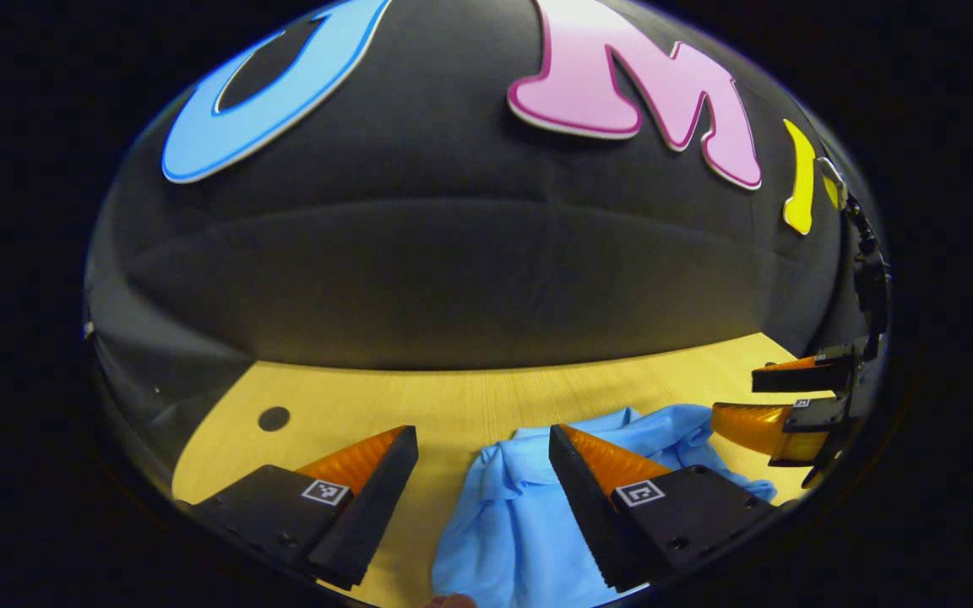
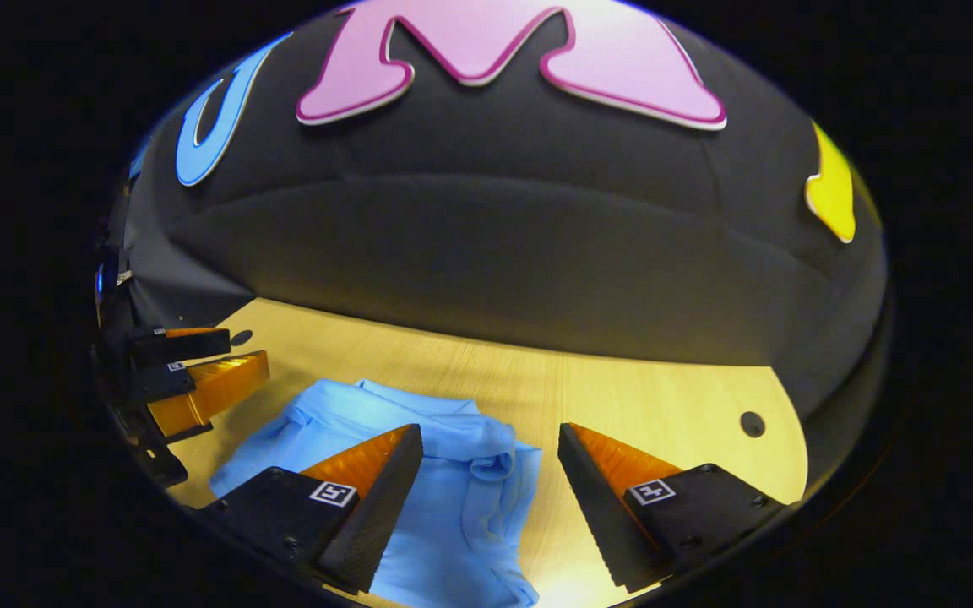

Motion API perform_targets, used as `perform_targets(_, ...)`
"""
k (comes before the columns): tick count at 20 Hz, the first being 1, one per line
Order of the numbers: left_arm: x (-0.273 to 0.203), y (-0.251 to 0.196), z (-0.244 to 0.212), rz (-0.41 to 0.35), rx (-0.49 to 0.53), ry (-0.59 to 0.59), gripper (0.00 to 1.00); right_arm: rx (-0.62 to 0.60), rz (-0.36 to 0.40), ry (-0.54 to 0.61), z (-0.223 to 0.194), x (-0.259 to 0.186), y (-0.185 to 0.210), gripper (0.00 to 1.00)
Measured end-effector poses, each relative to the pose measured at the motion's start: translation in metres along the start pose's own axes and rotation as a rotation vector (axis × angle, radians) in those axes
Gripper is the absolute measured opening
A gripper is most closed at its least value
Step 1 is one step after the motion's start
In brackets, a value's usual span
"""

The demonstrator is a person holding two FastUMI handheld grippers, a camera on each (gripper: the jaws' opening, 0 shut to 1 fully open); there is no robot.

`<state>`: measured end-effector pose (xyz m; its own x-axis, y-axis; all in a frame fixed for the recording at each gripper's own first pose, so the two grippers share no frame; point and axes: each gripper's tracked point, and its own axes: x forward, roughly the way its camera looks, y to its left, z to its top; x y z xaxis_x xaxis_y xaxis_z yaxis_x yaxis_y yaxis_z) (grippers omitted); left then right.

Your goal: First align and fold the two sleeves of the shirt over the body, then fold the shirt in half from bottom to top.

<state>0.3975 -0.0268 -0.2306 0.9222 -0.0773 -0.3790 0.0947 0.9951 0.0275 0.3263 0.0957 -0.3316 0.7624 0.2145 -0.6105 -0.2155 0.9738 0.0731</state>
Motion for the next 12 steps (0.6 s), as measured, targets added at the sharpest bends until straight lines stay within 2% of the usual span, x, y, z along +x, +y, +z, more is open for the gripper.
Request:
perform_targets(5,-0.079,-0.011,0.052,-0.046,0.045,-0.111,0.99,-0.018,-0.019,-0.077,0.040,-0.072,0.002,1.00)
perform_targets(8,-0.136,-0.019,0.080,-0.064,0.034,-0.178,0.99,-0.019,-0.029,-0.148,0.074,-0.130,0.007,1.00)
perform_targets(12,-0.213,-0.029,0.094,-0.092,0.059,-0.220,0.99,-0.037,-0.058,-0.224,0.105,-0.206,0.020,0.99)
